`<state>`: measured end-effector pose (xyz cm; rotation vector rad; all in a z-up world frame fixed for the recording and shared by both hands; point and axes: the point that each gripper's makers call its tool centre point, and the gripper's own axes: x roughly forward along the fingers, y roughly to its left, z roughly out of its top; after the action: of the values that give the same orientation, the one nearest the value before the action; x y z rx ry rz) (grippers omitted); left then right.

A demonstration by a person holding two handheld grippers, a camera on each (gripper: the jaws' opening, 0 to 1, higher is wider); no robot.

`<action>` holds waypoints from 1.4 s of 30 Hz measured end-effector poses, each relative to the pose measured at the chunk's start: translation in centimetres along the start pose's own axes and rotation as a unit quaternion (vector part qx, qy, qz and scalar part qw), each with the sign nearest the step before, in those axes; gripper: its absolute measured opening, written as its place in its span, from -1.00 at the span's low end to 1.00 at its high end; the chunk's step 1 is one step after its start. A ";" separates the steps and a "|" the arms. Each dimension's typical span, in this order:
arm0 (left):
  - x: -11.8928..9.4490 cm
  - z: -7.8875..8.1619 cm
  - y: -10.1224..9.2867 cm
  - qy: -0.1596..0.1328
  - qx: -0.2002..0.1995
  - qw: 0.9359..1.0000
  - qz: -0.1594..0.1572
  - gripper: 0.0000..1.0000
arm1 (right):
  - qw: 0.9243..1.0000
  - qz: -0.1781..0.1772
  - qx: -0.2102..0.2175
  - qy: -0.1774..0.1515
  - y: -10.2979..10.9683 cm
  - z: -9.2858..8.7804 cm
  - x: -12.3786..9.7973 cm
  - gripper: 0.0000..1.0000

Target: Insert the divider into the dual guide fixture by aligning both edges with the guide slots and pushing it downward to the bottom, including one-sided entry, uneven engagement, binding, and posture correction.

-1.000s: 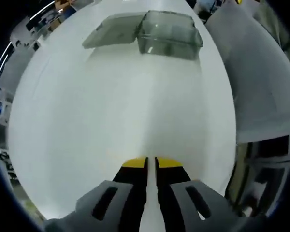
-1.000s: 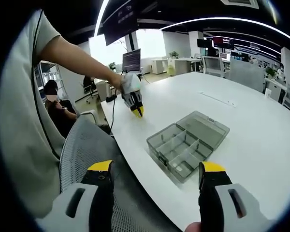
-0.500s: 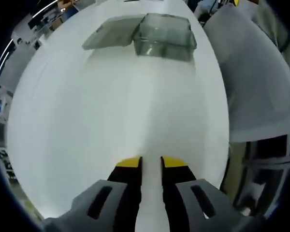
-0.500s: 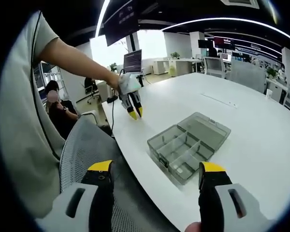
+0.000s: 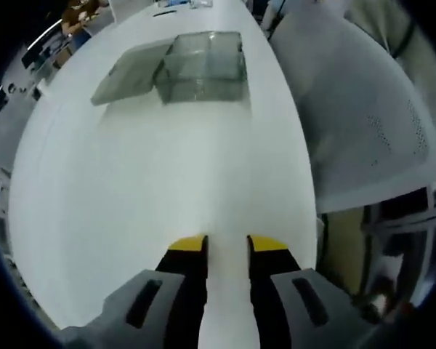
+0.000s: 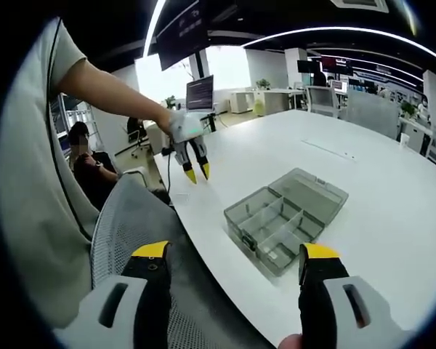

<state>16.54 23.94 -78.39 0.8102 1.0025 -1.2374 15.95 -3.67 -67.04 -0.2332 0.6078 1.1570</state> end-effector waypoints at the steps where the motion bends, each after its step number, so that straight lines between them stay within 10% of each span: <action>1: 0.0 0.1 -0.2 -0.002 0.004 1.000 -0.003 -0.58 | 1.000 0.000 0.000 0.000 0.0 0.0 0.0 0.38; 21: 0.2 1.3 -5.7 -0.002 0.129 0.990 -0.059 -0.28 | 1.000 0.006 -0.005 -0.001 0.9 0.3 0.5 0.39; 42: 2.9 -3.1 -6.4 0.028 0.197 0.978 -0.070 -0.14 | 1.000 0.004 -0.001 -0.002 1.0 0.1 0.4 0.39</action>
<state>9.80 24.63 -82.00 1.0994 0.8804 -1.5707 15.12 -2.94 -67.05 -0.2297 0.6041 1.1653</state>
